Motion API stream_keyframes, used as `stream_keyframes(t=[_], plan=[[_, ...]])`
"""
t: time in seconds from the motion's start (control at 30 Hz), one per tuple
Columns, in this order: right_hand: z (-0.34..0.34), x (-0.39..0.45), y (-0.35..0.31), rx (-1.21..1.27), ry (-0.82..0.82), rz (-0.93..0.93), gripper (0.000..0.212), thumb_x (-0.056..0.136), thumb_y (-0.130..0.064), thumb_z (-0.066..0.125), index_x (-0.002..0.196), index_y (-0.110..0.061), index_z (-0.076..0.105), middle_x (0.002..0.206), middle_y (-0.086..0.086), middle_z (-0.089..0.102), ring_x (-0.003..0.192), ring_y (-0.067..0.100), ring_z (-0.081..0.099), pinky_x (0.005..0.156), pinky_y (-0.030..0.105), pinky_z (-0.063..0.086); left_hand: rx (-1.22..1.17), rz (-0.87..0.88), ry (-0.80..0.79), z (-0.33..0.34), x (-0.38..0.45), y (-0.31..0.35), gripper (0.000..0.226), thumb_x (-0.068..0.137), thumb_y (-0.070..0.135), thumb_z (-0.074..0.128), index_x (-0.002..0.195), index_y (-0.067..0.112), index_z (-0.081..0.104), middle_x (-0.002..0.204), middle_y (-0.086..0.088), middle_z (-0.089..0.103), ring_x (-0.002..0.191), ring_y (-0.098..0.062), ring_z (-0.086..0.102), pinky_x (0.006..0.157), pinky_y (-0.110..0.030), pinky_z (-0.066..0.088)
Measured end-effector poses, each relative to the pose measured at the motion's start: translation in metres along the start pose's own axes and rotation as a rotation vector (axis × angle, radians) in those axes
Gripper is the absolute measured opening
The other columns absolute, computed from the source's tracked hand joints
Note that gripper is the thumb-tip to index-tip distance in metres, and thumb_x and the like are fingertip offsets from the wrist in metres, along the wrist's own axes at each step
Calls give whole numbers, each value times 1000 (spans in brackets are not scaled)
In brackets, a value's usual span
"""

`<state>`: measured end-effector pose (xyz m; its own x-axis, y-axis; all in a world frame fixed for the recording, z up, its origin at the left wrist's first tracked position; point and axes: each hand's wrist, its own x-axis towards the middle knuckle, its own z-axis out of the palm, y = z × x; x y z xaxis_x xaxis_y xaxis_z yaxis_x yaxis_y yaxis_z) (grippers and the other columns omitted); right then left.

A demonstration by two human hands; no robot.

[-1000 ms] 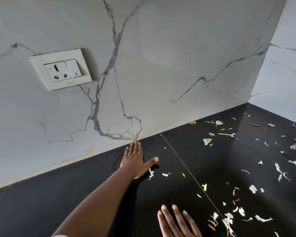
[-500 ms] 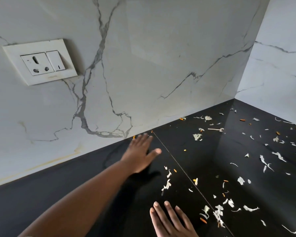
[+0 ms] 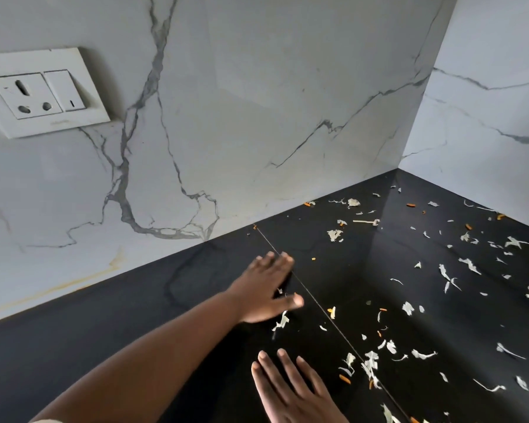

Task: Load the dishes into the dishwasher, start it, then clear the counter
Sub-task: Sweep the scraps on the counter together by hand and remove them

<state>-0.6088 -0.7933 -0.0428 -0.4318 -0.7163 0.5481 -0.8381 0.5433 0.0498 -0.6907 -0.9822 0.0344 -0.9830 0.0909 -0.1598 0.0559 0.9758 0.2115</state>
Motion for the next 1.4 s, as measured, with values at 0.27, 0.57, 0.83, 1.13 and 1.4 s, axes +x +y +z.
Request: stream_keyframes(t=[0.27,0.57,0.83,1.13,1.4], plan=[[-41,5,-1,128,-451,54,59,100,-48,5,128,-19,49,130,-5,62,115,17,62,99,35,33,-50,-444,207,15,-66,-6,97,76,84,4,153,26,-10,157,7,-20,146,-17,-20,118,-39,-13],[-52,57,11,178,-606,-84,87,89,-76,15,154,-18,8,161,0,1,149,23,-1,117,36,-8,-78,-752,205,20,-79,-17,73,96,61,13,155,20,-1,162,0,-9,148,-24,-12,119,-48,-5],[-18,96,33,117,-697,284,106,75,-85,-1,151,-12,-15,158,9,-21,143,29,-24,116,44,-16,-71,-769,203,19,-79,-19,71,97,60,13,155,22,-3,162,1,-10,148,-24,-13,119,-48,-6],[-20,131,70,-79,-552,632,100,81,-69,-10,147,6,-10,155,27,-15,144,39,-17,107,50,-26,-76,-771,216,22,-79,-21,71,96,61,9,154,23,-8,161,2,-15,147,-22,-18,119,-47,-8],[76,245,34,111,-643,347,74,99,-52,15,152,-3,-3,160,16,-8,146,34,-12,116,52,-13,-48,-788,214,27,-75,-25,72,95,62,8,153,24,-12,160,3,-20,146,-20,-23,119,-47,-10]])
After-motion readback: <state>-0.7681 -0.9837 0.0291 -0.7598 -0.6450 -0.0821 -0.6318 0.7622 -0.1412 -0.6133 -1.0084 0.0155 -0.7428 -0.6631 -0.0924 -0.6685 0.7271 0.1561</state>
